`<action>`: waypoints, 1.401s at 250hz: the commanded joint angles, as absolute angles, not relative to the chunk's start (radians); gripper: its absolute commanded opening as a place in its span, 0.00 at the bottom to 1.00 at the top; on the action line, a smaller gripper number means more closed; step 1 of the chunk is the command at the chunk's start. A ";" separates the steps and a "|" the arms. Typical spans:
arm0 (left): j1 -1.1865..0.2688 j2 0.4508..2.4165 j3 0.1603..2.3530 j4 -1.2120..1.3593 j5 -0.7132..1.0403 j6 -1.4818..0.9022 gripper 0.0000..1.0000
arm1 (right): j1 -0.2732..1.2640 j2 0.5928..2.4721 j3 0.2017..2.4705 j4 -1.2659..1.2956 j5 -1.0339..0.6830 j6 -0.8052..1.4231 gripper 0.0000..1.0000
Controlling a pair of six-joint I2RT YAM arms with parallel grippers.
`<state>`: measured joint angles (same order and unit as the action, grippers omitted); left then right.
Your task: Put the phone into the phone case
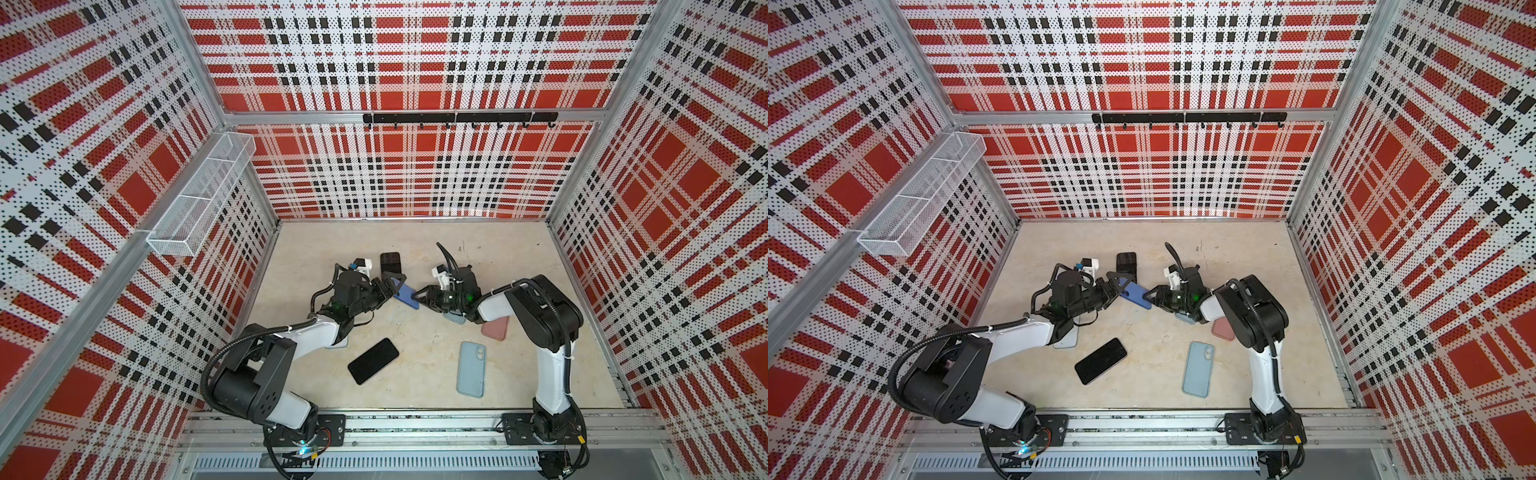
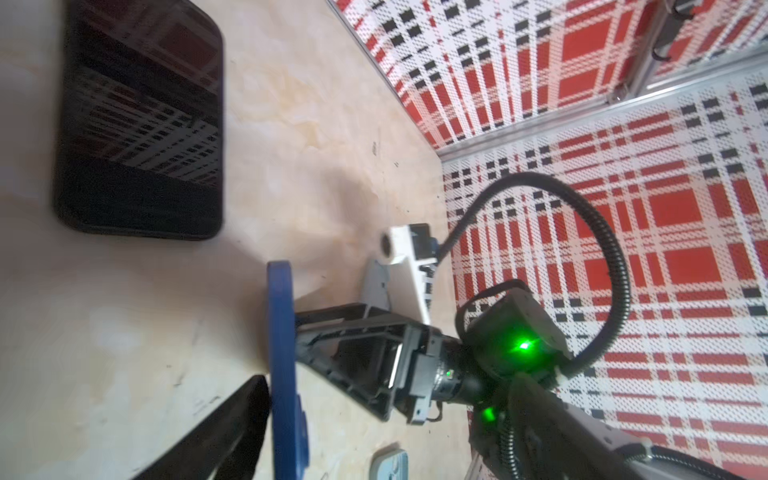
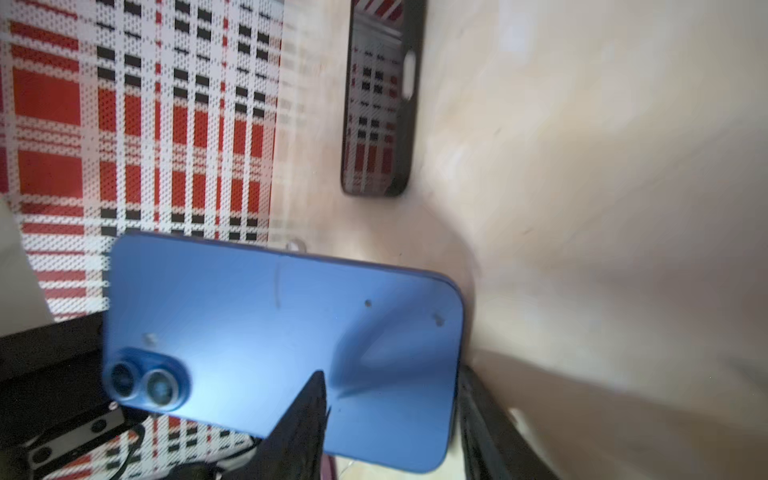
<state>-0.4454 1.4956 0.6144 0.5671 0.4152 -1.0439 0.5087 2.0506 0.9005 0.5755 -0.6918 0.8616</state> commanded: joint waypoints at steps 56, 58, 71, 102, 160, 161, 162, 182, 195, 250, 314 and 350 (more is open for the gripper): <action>-0.465 1.544 0.661 0.470 0.440 -1.021 0.79 | 0.532 2.092 0.865 0.533 -0.776 0.896 0.53; -0.465 1.543 0.661 0.465 0.440 -1.019 0.79 | 0.532 2.093 0.864 0.535 -0.777 0.896 0.53; -0.466 1.543 0.668 0.425 0.431 -1.003 0.76 | 0.529 2.094 0.861 0.544 -0.779 0.899 0.53; -0.466 1.526 0.689 0.340 0.404 -0.956 0.69 | 0.523 2.098 0.853 0.568 -0.784 0.909 0.53; -0.465 1.506 0.737 0.234 0.362 -0.883 0.53 | 0.514 2.102 0.848 0.601 -0.790 0.925 0.53; -0.465 1.506 0.738 0.233 0.361 -0.882 0.52 | 0.515 2.102 0.848 0.601 -0.790 0.924 0.53; -0.465 1.506 0.739 0.231 0.360 -0.881 0.52 | 0.515 2.102 0.847 0.602 -0.790 0.925 0.53; -0.465 1.498 0.748 0.209 0.343 -0.866 0.43 | 0.512 2.099 0.848 0.613 -0.792 0.929 0.53; -0.462 1.495 0.752 0.203 0.338 -0.860 0.42 | 0.509 2.094 0.847 0.622 -0.793 0.931 0.53; -0.451 1.475 0.751 0.176 0.321 -0.852 0.27 | 0.499 2.021 0.835 0.639 -0.781 0.909 0.55; -0.414 1.414 0.762 0.101 0.309 -0.853 0.21 | 0.498 1.779 0.867 0.358 -0.691 0.659 0.58; -0.397 1.395 0.825 -0.020 0.312 -0.822 0.14 | 0.512 1.591 0.882 0.130 -0.530 0.428 0.58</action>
<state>-0.4137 1.4422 0.7422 0.0559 0.3225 -0.8585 0.5022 1.7340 0.8566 0.3264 -0.6838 0.6792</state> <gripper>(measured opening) 0.179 0.582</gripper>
